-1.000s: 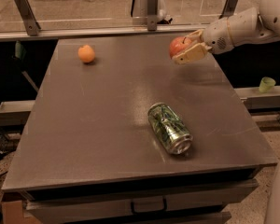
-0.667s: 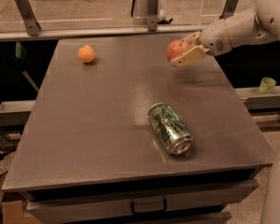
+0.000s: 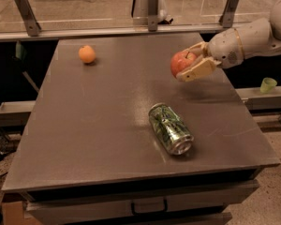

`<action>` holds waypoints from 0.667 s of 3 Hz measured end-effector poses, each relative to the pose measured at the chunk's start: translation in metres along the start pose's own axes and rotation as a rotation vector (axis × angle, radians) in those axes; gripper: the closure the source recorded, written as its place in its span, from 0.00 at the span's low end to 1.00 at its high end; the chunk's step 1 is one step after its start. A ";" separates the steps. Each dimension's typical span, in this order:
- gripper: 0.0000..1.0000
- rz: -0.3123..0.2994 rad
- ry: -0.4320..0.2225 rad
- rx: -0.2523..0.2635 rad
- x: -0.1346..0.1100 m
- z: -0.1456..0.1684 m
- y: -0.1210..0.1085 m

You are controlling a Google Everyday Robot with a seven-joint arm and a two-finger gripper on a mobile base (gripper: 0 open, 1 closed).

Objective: Move apple near green can

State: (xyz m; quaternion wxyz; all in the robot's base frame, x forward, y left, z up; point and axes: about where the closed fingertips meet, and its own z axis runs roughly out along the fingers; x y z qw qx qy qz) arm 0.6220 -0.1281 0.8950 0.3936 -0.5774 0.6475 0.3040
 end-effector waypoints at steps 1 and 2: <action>1.00 -0.016 -0.017 -0.046 0.005 -0.008 0.042; 1.00 -0.018 -0.023 -0.108 0.017 -0.014 0.075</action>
Offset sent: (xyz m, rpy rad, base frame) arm -0.1194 -0.0219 -0.0223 0.0268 0.0739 0.1699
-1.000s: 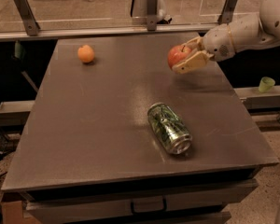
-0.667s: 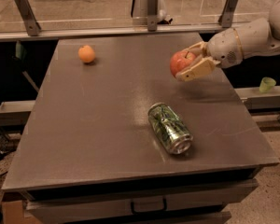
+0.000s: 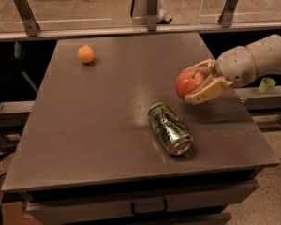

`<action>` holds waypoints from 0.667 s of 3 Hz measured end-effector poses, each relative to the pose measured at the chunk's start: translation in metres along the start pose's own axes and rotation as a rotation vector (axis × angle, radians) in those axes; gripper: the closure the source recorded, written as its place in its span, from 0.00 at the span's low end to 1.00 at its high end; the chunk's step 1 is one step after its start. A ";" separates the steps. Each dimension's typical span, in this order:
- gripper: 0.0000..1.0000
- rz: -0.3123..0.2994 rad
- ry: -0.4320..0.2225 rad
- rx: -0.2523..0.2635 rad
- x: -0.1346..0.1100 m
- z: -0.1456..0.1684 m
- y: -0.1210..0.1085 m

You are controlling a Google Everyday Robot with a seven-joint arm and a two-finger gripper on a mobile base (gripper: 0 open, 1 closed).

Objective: Move apple near green can

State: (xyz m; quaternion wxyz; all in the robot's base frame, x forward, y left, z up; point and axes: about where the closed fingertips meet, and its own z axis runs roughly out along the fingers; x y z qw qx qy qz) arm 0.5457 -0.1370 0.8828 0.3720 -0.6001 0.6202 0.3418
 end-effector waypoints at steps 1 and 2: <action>1.00 0.008 0.006 -0.089 0.012 0.006 0.022; 0.84 0.021 0.020 -0.182 0.023 0.013 0.036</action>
Offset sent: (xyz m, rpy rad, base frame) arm -0.0574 -0.0043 -0.0413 -0.0415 0.1873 0.2508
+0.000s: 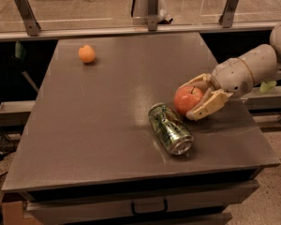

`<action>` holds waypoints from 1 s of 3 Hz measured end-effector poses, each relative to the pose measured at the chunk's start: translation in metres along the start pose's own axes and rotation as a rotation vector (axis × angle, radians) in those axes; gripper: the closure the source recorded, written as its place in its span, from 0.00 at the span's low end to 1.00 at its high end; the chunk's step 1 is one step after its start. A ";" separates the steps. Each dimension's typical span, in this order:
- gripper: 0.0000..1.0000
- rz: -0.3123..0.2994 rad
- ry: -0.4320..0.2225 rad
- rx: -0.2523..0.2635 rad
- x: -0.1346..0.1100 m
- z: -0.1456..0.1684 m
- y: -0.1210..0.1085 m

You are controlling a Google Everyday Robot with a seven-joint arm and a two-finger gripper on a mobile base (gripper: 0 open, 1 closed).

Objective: Move apple near green can

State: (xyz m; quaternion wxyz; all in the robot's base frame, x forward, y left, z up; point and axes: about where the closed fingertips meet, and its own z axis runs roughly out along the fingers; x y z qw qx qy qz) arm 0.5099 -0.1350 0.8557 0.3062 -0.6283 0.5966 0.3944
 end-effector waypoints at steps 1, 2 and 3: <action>0.61 0.013 0.010 -0.055 0.009 0.007 0.008; 0.37 0.019 0.018 -0.083 0.015 0.011 0.012; 0.13 0.019 0.020 -0.084 0.015 0.010 0.012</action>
Offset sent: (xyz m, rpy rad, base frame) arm -0.0314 -0.0084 -0.0234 -0.0366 0.0971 0.1204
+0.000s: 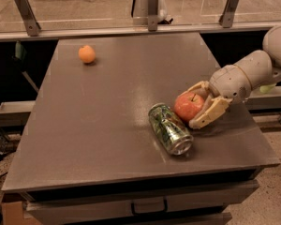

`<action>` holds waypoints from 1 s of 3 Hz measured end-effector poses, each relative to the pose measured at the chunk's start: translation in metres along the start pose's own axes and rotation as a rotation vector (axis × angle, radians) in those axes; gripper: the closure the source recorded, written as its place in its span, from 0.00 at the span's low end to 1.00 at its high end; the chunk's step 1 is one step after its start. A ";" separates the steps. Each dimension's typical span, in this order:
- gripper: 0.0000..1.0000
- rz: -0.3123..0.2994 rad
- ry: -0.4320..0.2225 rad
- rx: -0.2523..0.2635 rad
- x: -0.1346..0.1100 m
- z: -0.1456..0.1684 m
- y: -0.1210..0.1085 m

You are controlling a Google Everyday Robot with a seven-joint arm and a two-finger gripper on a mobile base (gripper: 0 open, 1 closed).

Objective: Move apple near green can

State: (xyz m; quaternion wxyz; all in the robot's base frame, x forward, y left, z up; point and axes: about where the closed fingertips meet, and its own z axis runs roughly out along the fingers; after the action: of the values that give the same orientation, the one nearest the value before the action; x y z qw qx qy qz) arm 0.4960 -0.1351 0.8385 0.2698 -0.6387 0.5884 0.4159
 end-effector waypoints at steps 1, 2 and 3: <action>0.00 -0.004 0.015 0.001 0.001 -0.003 -0.001; 0.00 -0.023 0.039 0.047 -0.004 -0.021 -0.006; 0.00 -0.065 0.059 0.180 -0.022 -0.069 -0.011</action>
Offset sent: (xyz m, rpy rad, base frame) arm 0.0076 -0.0376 0.0332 -0.0705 -0.0822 -0.0129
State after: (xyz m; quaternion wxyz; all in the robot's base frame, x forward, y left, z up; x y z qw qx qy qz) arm 0.5219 -0.1795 0.8909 0.3219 -0.6427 0.6100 0.3335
